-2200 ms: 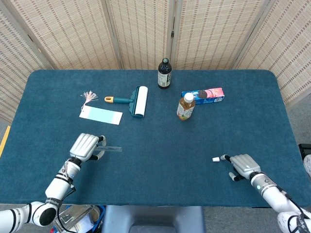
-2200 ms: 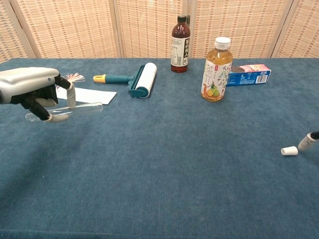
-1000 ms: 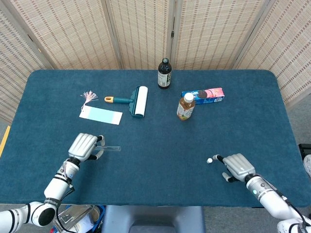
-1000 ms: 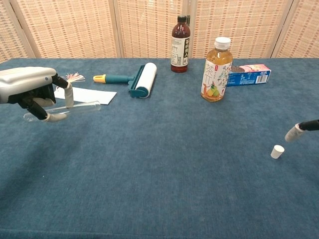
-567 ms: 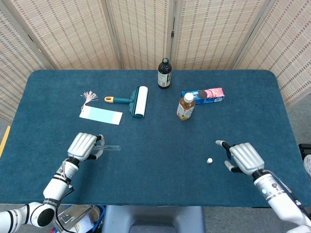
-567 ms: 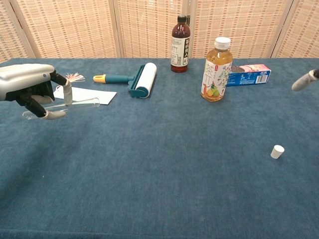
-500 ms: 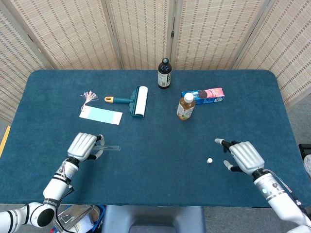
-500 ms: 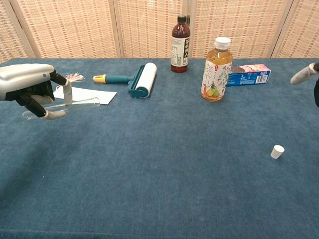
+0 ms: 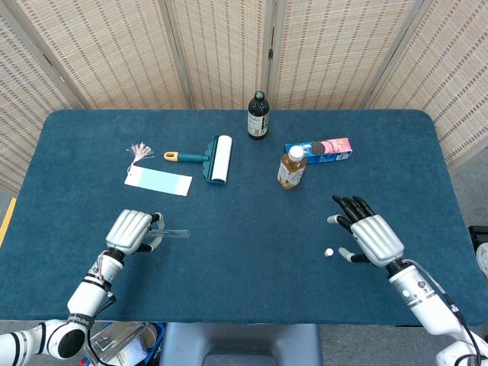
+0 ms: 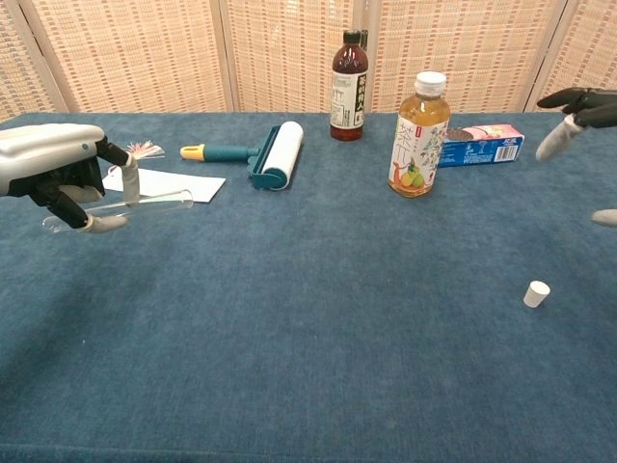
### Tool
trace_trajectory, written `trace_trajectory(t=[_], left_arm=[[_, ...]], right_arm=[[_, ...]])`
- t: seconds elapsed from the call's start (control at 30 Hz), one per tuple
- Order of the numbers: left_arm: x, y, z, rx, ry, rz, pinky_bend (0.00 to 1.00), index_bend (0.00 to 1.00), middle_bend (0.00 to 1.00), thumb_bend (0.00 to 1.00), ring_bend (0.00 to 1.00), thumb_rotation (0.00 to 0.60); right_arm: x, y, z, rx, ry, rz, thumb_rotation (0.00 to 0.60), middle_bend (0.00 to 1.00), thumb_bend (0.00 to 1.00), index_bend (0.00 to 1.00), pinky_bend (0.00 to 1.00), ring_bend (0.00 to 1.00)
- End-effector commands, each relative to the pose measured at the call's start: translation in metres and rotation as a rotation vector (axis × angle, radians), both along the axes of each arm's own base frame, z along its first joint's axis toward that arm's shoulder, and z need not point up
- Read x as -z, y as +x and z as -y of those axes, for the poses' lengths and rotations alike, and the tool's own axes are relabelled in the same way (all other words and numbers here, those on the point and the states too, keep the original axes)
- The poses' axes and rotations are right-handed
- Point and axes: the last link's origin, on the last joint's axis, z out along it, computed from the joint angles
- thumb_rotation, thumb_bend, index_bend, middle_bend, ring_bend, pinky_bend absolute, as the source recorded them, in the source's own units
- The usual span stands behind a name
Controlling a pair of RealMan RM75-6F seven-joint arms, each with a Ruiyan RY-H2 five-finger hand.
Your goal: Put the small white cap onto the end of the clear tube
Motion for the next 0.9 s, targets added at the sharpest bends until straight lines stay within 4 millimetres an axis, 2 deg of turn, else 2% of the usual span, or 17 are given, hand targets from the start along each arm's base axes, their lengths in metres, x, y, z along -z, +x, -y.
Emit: trace_trajectory(t=[0.03, 0.2, 0.5, 0.9], left_arm=[[-0.001, 0.000, 0.001, -0.001, 0.002, -0.001, 1.00, 0.63, 1.00, 0.33, 1.00, 0.600], [-0.001, -0.001, 0.002, -0.001, -0.001, -0.008, 1.00, 0.63, 1.00, 0.33, 1.00, 0.600], [0.003, 0.000, 0.005, -0.001, -0.019, -0.016, 1.00, 0.63, 1.00, 0.33, 1.00, 0.600], [0.008, -0.003, 0.006, -0.010, -0.032, -0.015, 1.00, 0.63, 1.00, 0.33, 1.00, 0.600]], right_arm=[[0.009, -0.003, 0.003, -0.001, 0.016, -0.017, 0.600, 0.03, 0.30, 0.40, 0.00, 0.00], [0.022, -0.010, 0.006, 0.021, 0.047, -0.039, 0.600, 0.04, 0.30, 0.42, 0.00, 0.00], [0.045, -0.024, 0.008, 0.046, 0.098, -0.097, 0.600, 0.04, 0.23, 0.42, 0.00, 0.00], [0.060, -0.035, 0.008, 0.077, 0.139, -0.147, 0.600, 0.05, 0.23, 0.42, 0.00, 0.00]])
